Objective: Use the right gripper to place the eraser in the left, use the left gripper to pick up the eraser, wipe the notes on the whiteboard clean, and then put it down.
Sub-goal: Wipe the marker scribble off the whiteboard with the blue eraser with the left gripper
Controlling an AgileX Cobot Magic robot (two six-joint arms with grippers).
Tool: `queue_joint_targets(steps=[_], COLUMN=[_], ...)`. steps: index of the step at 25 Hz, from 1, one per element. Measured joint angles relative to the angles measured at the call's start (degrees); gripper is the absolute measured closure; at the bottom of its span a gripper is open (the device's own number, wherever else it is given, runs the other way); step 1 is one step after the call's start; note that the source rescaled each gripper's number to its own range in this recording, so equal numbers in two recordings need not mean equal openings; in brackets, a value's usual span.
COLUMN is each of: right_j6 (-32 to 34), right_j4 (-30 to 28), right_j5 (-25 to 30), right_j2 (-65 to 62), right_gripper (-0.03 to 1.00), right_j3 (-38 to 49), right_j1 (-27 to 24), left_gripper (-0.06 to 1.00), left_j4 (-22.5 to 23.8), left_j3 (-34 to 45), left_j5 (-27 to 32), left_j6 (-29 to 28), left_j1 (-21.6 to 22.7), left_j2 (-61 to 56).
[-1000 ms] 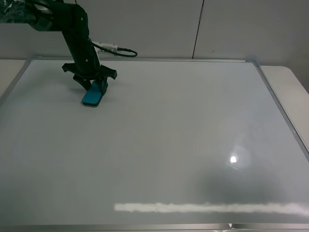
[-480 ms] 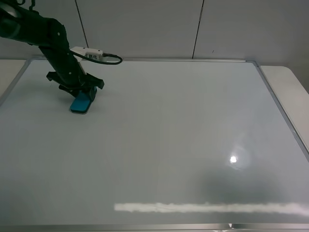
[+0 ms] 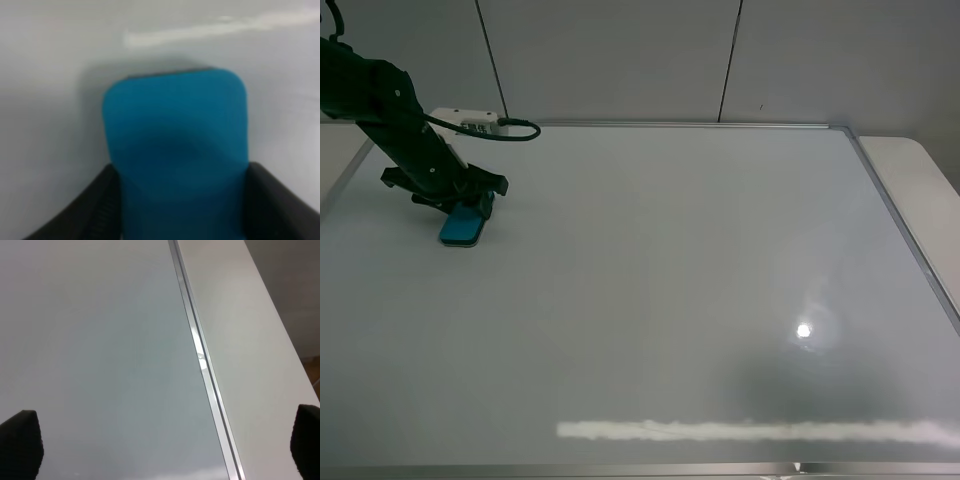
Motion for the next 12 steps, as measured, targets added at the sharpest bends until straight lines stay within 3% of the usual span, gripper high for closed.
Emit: queue_joint_targets(steps=[5,12], right_j6=[0.0,0.0], right_j4=[0.0,0.0], right_j5=[0.0,0.0], right_j2=[0.0,0.0], right_gripper=[-0.03,-0.03], right_j3=[0.0,0.0], right_j1=[0.0,0.0], left_gripper=[0.93,0.93], left_j4=[0.85,-4.93], left_j3=[2.66,4.4], left_j5=[-0.01,5.91], left_j6=[-0.22,-0.16], left_j1=[-4.7,-16.05], left_j2=[-1.58,-4.66])
